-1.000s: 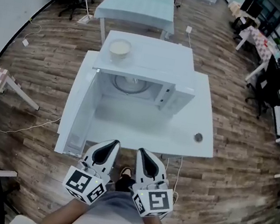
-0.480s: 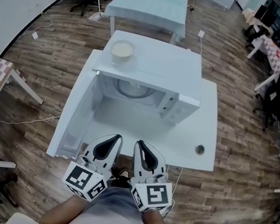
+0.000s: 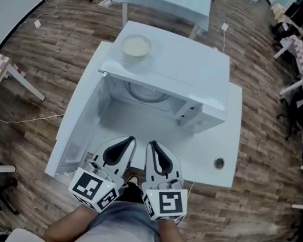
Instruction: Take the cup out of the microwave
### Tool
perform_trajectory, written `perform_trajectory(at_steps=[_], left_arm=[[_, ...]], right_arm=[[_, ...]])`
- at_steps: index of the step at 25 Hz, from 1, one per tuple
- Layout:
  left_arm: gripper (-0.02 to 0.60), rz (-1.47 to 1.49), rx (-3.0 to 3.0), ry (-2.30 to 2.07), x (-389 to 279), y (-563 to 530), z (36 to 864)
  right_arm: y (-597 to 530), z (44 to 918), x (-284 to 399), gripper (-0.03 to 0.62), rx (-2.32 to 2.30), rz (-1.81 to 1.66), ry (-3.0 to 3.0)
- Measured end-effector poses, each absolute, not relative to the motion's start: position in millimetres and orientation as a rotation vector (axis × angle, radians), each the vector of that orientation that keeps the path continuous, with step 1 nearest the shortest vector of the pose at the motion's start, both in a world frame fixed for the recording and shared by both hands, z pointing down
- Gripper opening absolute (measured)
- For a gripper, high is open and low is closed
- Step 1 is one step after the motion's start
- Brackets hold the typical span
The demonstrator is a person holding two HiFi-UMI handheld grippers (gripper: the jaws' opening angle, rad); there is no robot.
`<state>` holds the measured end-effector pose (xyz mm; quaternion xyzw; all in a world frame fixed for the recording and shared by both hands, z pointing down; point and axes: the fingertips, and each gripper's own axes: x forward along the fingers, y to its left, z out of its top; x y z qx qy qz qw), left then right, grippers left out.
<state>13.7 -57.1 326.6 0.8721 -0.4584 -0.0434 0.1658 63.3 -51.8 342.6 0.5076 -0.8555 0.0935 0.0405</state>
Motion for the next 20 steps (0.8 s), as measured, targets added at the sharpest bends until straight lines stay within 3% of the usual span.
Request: perform_trajectory(at_steps=[20], left_arm=[[0.014,-0.071,2.422,-1.323,4.2,-128.6,370.0]], right_arm=[[-147.7,410.1,53.5,0.046,1.555,0.379,-2.510]])
